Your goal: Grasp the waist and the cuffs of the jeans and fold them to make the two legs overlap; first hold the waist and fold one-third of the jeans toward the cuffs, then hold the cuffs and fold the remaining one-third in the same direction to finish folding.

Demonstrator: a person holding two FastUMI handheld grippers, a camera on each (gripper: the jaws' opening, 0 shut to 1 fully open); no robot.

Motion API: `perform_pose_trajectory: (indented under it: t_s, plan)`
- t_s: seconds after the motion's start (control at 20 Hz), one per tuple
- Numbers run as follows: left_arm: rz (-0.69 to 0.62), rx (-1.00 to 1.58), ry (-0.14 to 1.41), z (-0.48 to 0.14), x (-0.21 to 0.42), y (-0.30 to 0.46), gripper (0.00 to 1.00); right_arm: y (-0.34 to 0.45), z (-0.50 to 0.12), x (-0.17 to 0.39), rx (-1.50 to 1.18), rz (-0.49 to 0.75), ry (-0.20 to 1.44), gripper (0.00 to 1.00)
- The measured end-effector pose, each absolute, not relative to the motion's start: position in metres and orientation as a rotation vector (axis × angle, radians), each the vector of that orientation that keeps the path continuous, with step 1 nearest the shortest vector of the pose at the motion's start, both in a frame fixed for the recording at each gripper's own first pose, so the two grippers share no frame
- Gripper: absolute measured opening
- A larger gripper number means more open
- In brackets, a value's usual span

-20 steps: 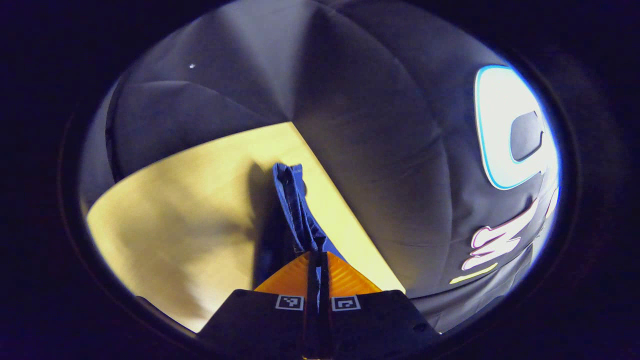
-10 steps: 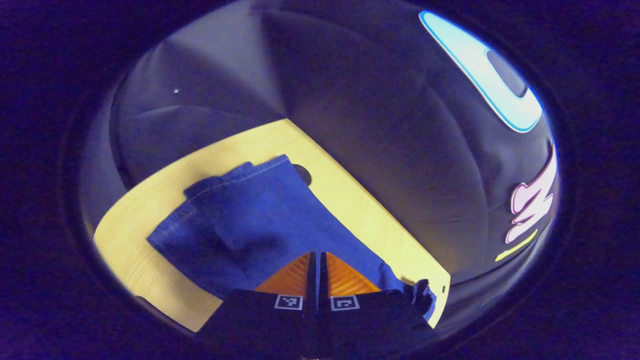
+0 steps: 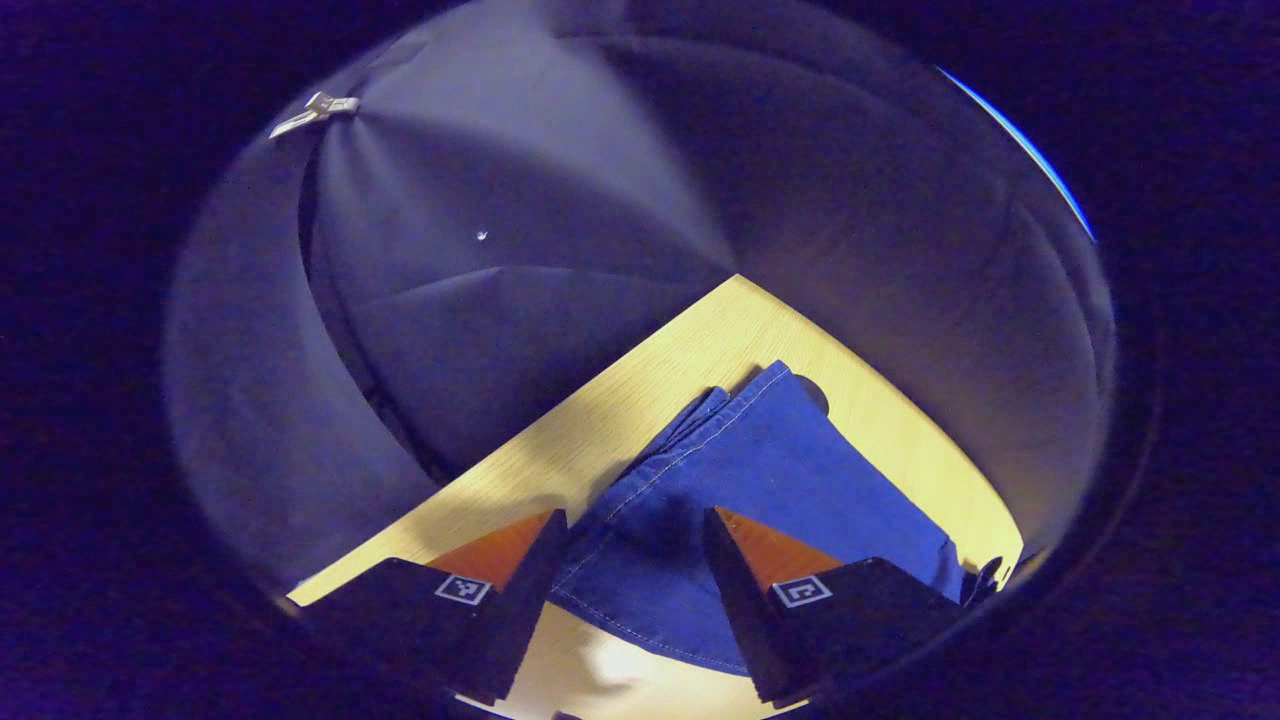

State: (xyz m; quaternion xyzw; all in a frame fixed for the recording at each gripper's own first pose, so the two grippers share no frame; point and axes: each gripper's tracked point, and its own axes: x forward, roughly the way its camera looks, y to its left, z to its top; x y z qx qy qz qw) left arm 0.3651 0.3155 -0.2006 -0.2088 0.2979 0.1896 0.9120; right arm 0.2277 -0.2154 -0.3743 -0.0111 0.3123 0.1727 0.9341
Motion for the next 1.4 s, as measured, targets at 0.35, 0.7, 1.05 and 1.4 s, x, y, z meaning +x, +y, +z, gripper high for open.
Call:
perform_pose_trajectory:
  t_s: [0.35,0.7,1.05,1.4]
  plan:
    - [0.363,-0.273,0.691,-0.192,0.363,0.316,0.75,-0.226,-0.387,0.223,-0.037,0.338,0.671,0.98]
    - [0.303,-0.581,0.591,-0.188,0.368,0.299,0.07,-0.227,-0.391,0.222,-0.019,0.33,0.68,0.98]
    - [0.119,-0.725,0.424,-0.103,0.351,0.247,0.06,-0.228,-0.366,0.226,0.012,0.312,0.625,0.97]
    - [-0.168,-0.75,0.348,-0.015,0.325,0.104,0.06,-0.235,-0.339,0.213,0.01,0.309,0.571,0.97]
